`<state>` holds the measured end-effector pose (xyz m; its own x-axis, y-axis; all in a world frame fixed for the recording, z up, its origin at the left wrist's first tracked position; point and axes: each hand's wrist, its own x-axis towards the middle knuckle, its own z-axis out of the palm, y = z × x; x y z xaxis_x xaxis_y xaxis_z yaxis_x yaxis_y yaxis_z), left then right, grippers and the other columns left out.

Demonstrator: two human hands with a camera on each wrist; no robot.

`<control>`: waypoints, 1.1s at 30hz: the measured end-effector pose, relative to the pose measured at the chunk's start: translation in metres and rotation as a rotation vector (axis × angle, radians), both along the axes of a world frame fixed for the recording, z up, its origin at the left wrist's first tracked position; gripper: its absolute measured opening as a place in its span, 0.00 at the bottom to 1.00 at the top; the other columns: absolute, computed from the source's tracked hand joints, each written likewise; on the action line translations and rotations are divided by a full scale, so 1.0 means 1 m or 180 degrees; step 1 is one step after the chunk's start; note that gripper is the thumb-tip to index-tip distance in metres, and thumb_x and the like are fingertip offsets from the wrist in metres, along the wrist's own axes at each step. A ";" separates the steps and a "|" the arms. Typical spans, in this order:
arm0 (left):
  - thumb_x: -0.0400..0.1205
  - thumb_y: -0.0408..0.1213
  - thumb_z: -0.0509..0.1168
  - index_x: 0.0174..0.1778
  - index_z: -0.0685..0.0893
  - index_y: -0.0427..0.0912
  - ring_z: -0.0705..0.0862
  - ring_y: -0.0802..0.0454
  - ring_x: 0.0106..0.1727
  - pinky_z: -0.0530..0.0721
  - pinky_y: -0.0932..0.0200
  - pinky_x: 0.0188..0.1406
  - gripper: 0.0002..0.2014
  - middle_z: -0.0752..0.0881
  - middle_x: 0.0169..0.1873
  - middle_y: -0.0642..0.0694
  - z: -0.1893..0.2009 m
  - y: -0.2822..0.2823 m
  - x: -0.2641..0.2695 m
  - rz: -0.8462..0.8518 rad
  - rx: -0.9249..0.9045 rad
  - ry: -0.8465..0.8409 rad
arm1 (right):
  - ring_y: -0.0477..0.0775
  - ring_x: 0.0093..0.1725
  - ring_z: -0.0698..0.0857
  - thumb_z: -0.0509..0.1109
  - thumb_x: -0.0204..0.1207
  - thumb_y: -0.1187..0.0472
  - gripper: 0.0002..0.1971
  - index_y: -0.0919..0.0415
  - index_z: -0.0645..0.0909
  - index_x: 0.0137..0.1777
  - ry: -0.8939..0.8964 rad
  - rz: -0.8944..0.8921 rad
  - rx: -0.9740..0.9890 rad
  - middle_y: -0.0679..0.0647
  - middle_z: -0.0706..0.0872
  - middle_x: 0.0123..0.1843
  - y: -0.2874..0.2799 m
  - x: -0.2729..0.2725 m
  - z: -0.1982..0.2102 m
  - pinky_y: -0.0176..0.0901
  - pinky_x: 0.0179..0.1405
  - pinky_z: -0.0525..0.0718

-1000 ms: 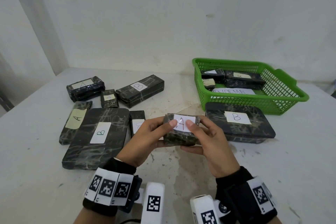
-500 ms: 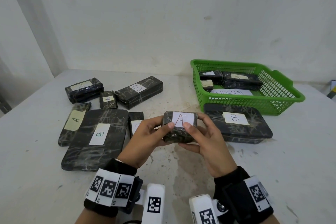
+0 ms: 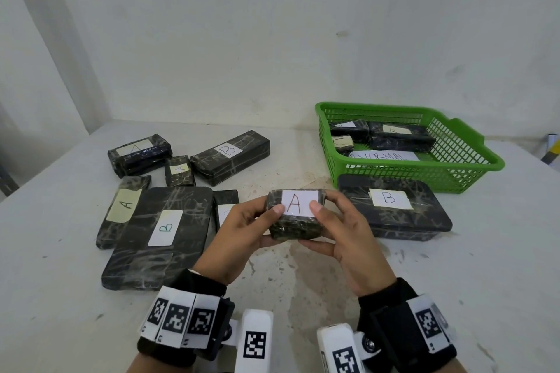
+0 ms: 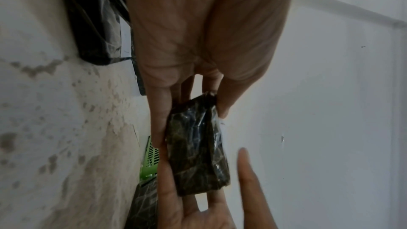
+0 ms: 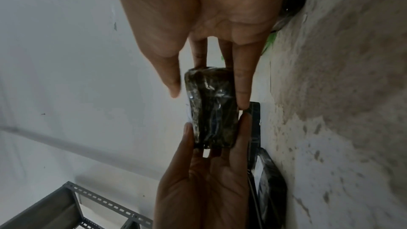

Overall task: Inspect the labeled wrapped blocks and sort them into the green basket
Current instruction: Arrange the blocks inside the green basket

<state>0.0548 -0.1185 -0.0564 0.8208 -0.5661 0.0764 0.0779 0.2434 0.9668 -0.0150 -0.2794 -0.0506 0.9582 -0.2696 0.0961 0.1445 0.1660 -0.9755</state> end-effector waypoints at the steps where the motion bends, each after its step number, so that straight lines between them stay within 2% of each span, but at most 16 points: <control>1: 0.79 0.41 0.65 0.60 0.87 0.36 0.88 0.44 0.57 0.89 0.50 0.54 0.18 0.90 0.56 0.34 0.001 0.000 -0.001 -0.0001 -0.0003 0.0013 | 0.55 0.53 0.92 0.73 0.68 0.51 0.19 0.53 0.82 0.59 0.0012 -0.0004 0.0008 0.51 0.93 0.49 -0.001 0.000 0.000 0.55 0.51 0.91; 5: 0.83 0.51 0.65 0.61 0.89 0.44 0.89 0.44 0.57 0.89 0.46 0.55 0.18 0.90 0.55 0.38 0.005 -0.002 -0.004 -0.0074 0.0087 0.0079 | 0.57 0.51 0.92 0.73 0.70 0.54 0.14 0.54 0.82 0.56 0.0019 -0.0005 -0.0027 0.56 0.93 0.49 -0.002 0.000 0.001 0.55 0.48 0.91; 7: 0.80 0.49 0.64 0.63 0.87 0.47 0.89 0.44 0.57 0.90 0.46 0.52 0.19 0.91 0.55 0.41 0.005 -0.003 -0.005 0.0009 0.0121 0.0067 | 0.56 0.50 0.92 0.73 0.71 0.56 0.11 0.53 0.83 0.54 0.0048 0.0002 -0.0063 0.56 0.93 0.48 -0.002 0.000 0.000 0.55 0.47 0.91; 10: 0.79 0.45 0.63 0.59 0.89 0.40 0.89 0.39 0.57 0.91 0.44 0.50 0.18 0.90 0.53 0.35 0.003 -0.003 -0.003 0.0149 0.0154 0.0026 | 0.57 0.50 0.92 0.73 0.76 0.58 0.06 0.54 0.83 0.51 0.0101 0.0003 -0.0061 0.57 0.93 0.48 -0.001 0.000 -0.001 0.56 0.48 0.91; 14: 0.79 0.45 0.64 0.57 0.90 0.40 0.89 0.41 0.55 0.90 0.43 0.51 0.17 0.91 0.50 0.38 0.002 -0.002 -0.003 0.0154 0.0217 -0.0030 | 0.57 0.48 0.92 0.72 0.69 0.46 0.16 0.57 0.82 0.50 0.0140 -0.0031 0.0031 0.55 0.93 0.46 0.001 -0.001 0.002 0.54 0.46 0.92; 19: 0.78 0.53 0.60 0.55 0.91 0.43 0.91 0.44 0.51 0.90 0.47 0.51 0.21 0.92 0.49 0.41 0.005 -0.005 -0.008 0.0054 0.0331 -0.0079 | 0.57 0.44 0.92 0.72 0.70 0.50 0.13 0.59 0.78 0.44 0.0119 -0.0172 0.0031 0.55 0.93 0.42 0.002 -0.001 0.000 0.56 0.43 0.92; 22: 0.80 0.46 0.64 0.51 0.91 0.38 0.90 0.47 0.44 0.91 0.49 0.45 0.17 0.91 0.42 0.38 0.004 -0.007 -0.007 0.0257 0.0343 -0.0084 | 0.59 0.46 0.92 0.72 0.73 0.52 0.11 0.59 0.77 0.45 0.0186 -0.0186 -0.0003 0.57 0.93 0.44 0.003 -0.001 -0.001 0.56 0.43 0.92; 24: 0.82 0.43 0.64 0.52 0.90 0.35 0.89 0.47 0.44 0.91 0.48 0.46 0.16 0.91 0.43 0.35 0.002 -0.007 -0.006 0.0308 0.0368 -0.0083 | 0.57 0.47 0.92 0.71 0.74 0.51 0.11 0.58 0.78 0.45 0.0208 -0.0183 0.0004 0.56 0.93 0.45 0.003 -0.001 -0.001 0.55 0.44 0.92; 26: 0.80 0.44 0.64 0.53 0.90 0.34 0.89 0.47 0.46 0.91 0.46 0.49 0.18 0.90 0.46 0.33 0.001 -0.008 -0.006 0.0293 0.0379 -0.0090 | 0.55 0.47 0.92 0.71 0.70 0.46 0.16 0.59 0.79 0.47 0.0249 -0.0158 0.0032 0.56 0.93 0.45 0.004 -0.001 -0.001 0.54 0.45 0.92; 28: 0.77 0.48 0.66 0.53 0.90 0.36 0.89 0.47 0.48 0.90 0.45 0.52 0.19 0.90 0.48 0.34 0.003 -0.008 -0.008 0.0225 0.0369 -0.0085 | 0.54 0.46 0.92 0.72 0.69 0.45 0.18 0.60 0.79 0.46 0.0248 -0.0189 0.0035 0.55 0.92 0.43 0.003 -0.001 -0.001 0.54 0.44 0.92; 31: 0.79 0.51 0.68 0.58 0.90 0.48 0.89 0.50 0.53 0.89 0.47 0.56 0.17 0.91 0.51 0.43 0.005 -0.008 -0.010 0.0064 0.0377 -0.0079 | 0.54 0.45 0.91 0.72 0.71 0.50 0.14 0.61 0.78 0.44 0.0208 -0.0252 -0.0010 0.56 0.92 0.41 0.002 -0.001 -0.001 0.54 0.44 0.92; 33: 0.76 0.53 0.67 0.62 0.88 0.51 0.88 0.51 0.57 0.88 0.47 0.58 0.20 0.91 0.53 0.48 0.006 -0.007 -0.010 0.0092 0.0322 -0.0036 | 0.53 0.47 0.90 0.73 0.71 0.52 0.11 0.59 0.79 0.43 0.0144 -0.0276 -0.0019 0.56 0.91 0.43 0.001 0.000 -0.002 0.51 0.45 0.92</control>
